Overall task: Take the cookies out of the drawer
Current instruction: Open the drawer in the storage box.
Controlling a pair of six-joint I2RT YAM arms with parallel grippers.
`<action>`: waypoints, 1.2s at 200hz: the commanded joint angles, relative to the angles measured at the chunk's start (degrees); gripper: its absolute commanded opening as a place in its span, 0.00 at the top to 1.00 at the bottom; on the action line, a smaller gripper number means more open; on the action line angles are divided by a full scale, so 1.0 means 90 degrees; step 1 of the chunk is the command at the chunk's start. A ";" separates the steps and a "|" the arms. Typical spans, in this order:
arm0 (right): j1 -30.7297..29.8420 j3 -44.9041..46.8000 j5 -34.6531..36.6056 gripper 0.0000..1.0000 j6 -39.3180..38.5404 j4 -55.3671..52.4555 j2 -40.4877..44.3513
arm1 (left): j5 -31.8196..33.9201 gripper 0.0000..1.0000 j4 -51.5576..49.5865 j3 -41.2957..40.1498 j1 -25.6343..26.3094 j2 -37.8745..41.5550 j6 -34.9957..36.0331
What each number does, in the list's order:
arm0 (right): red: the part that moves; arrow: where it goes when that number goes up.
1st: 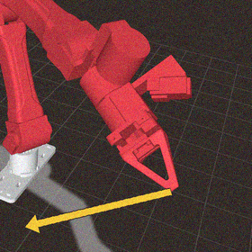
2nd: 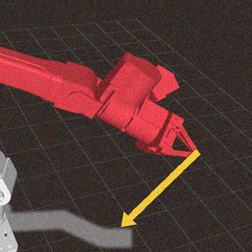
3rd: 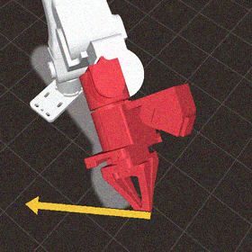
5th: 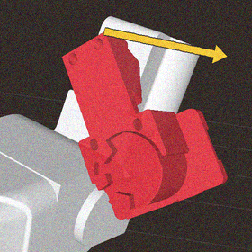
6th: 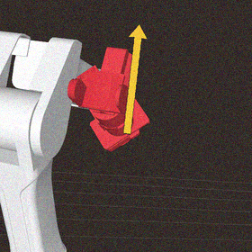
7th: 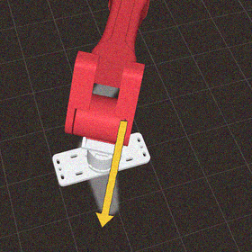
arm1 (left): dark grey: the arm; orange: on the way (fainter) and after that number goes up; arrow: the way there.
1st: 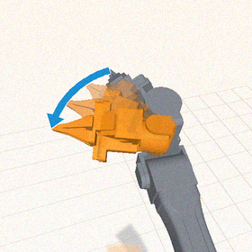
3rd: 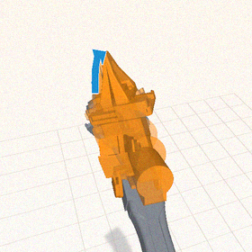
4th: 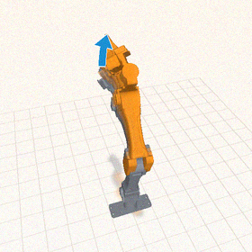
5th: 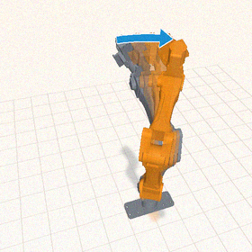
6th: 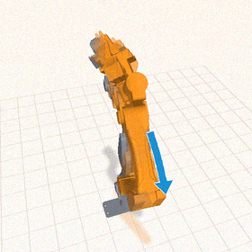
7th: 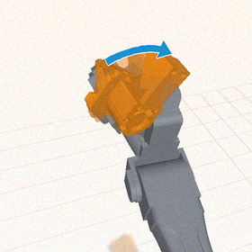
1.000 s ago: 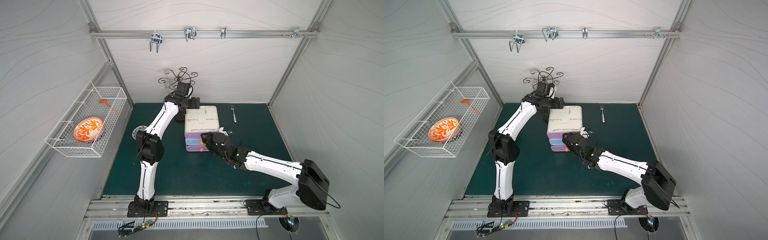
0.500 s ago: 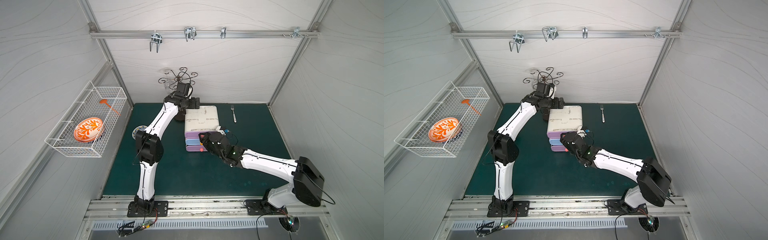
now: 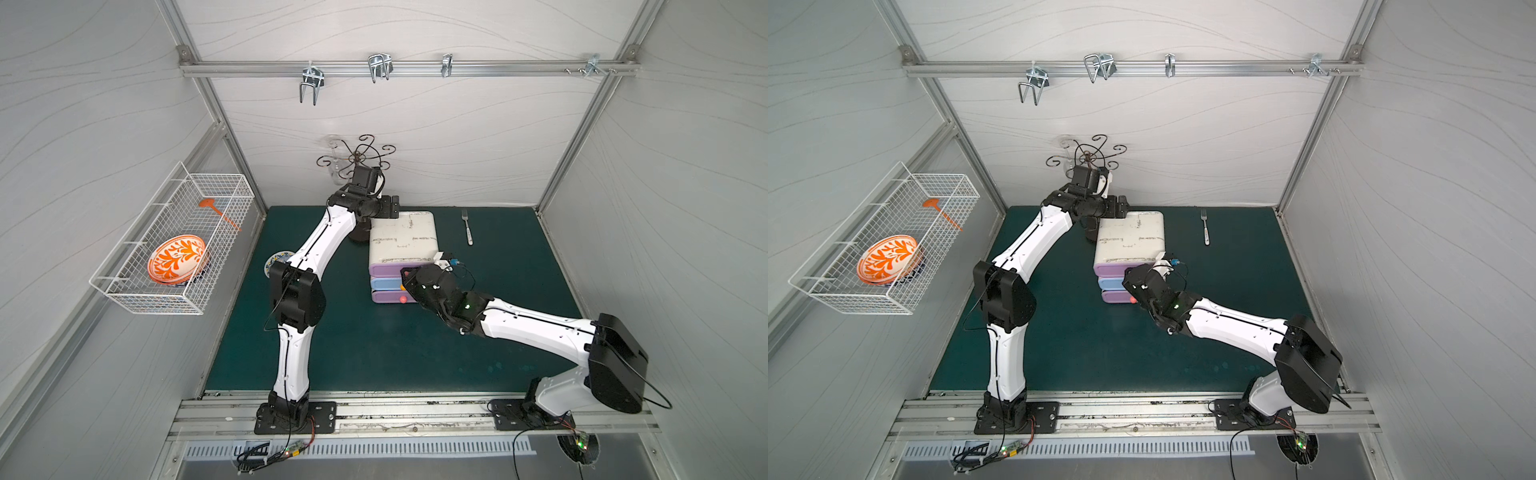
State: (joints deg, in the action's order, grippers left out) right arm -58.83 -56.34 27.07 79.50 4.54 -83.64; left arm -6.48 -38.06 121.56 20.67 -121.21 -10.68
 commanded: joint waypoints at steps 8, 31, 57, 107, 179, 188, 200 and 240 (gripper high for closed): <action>-0.0186 -0.0041 0.0330 0.77 -0.0055 -0.0006 0.0062 | -0.0038 0.05 -0.0666 -0.0157 0.0008 0.0059 0.0210; -0.0296 0.0103 0.0380 0.80 0.0038 -0.0006 0.0124 | 0.0013 0.05 -0.0673 -0.0155 0.0007 0.0027 0.0190; -0.0418 0.0234 0.0438 0.82 0.0072 -0.0101 0.0275 | 0.0032 0.05 -0.0683 -0.0153 0.0008 0.0015 0.0171; -0.0912 0.0476 0.0698 0.82 0.0281 -0.0513 0.0635 | 0.0039 0.05 -0.0681 -0.0157 0.0008 -0.0013 0.0127; -0.1624 0.0901 0.1230 0.82 0.0757 -0.1052 0.1231 | 0.0039 0.04 -0.0683 -0.0194 0.0006 -0.0021 0.0141; -0.1664 0.0889 0.1259 0.82 0.0766 -0.1115 0.1255 | 0.0029 0.04 -0.0680 -0.0186 0.0008 -0.0034 0.0132; -0.1710 0.0896 0.1313 0.82 0.0806 -0.1173 0.1268 | 0.0046 0.04 -0.0681 -0.0191 0.0008 -0.0030 0.0122; -0.1937 0.0814 0.1423 0.82 0.0971 -0.1374 0.1217 | 0.0060 0.04 -0.0686 -0.0175 0.0008 -0.0020 0.0137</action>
State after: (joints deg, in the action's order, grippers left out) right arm -74.61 -48.38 37.87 87.07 -3.73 -73.32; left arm -6.42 -37.98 121.36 20.60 -121.21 -10.92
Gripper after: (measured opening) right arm 0.266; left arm 0.960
